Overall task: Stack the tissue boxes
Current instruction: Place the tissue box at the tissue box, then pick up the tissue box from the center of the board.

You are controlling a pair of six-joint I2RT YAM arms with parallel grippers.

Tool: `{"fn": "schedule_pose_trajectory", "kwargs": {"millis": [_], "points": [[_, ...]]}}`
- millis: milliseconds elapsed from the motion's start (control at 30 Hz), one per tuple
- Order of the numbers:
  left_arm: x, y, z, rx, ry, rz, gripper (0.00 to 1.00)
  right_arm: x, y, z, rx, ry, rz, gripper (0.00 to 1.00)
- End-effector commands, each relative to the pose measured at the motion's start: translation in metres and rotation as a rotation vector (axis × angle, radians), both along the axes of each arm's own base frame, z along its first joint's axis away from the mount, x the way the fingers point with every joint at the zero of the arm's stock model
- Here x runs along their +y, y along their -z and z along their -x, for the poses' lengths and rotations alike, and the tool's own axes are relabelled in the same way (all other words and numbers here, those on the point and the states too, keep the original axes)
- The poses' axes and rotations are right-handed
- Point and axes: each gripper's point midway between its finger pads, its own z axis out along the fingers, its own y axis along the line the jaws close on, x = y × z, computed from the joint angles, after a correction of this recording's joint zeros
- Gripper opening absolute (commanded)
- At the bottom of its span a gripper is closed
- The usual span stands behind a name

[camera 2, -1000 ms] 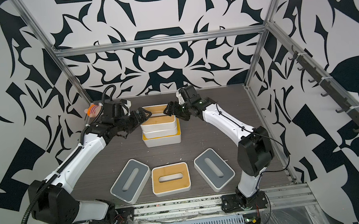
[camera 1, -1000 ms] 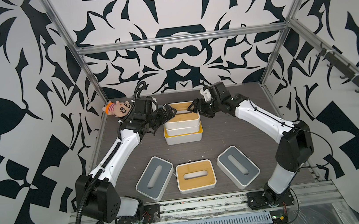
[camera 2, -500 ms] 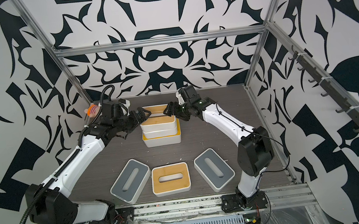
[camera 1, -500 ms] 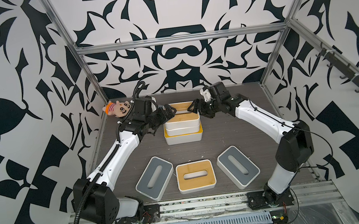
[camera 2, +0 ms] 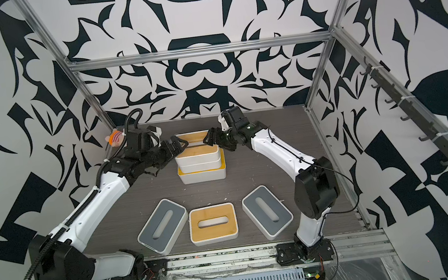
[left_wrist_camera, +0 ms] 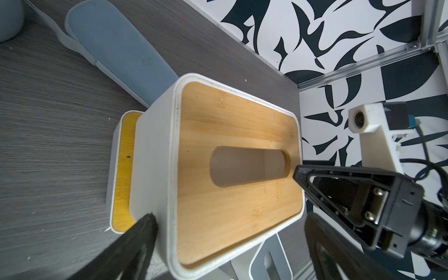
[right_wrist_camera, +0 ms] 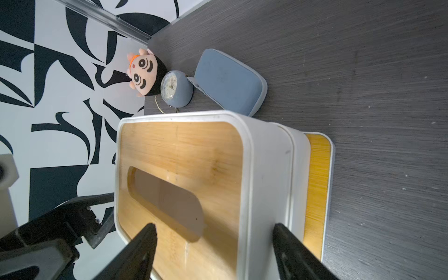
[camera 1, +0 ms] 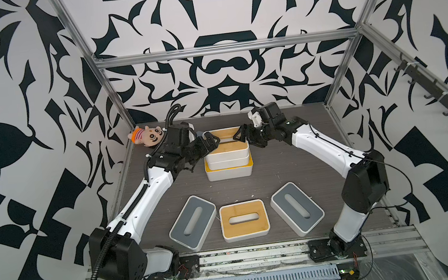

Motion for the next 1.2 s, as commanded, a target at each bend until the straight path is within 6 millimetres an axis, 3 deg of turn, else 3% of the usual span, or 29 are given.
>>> {"fn": "schedule_pose_trajectory", "kwargs": {"millis": [0,333,367,600,767,900,1033,1167], "points": [[0.004,-0.003,0.009,-0.004,-0.012,-0.014,0.99,0.007,-0.033,0.008,-0.079,-0.037,-0.026,0.8],[0.016,-0.001,0.014,-0.003,-0.033,-0.075,0.99,-0.018,-0.038,0.027,-0.114,-0.022,0.051,0.81],[0.018,-0.01,0.019,-0.024,-0.033,-0.068,0.99,-0.02,-0.039,0.029,-0.118,-0.023,0.057,0.81],[0.021,-0.014,0.035,-0.047,-0.026,-0.109,0.99,-0.038,-0.036,0.053,-0.124,-0.029,0.078,0.81],[0.011,-0.015,0.05,-0.071,-0.002,-0.156,0.99,-0.048,-0.03,0.069,-0.112,-0.023,0.076,0.81],[-0.001,-0.013,0.069,-0.095,0.045,-0.225,0.99,-0.057,-0.014,0.084,-0.078,-0.029,0.084,0.81],[-0.019,-0.013,0.091,-0.121,0.121,-0.255,0.99,-0.068,0.003,0.1,-0.049,-0.023,0.089,0.82],[-0.04,-0.001,0.112,-0.134,0.219,-0.298,0.99,-0.072,0.015,0.115,-0.025,-0.042,0.068,0.82]]}}
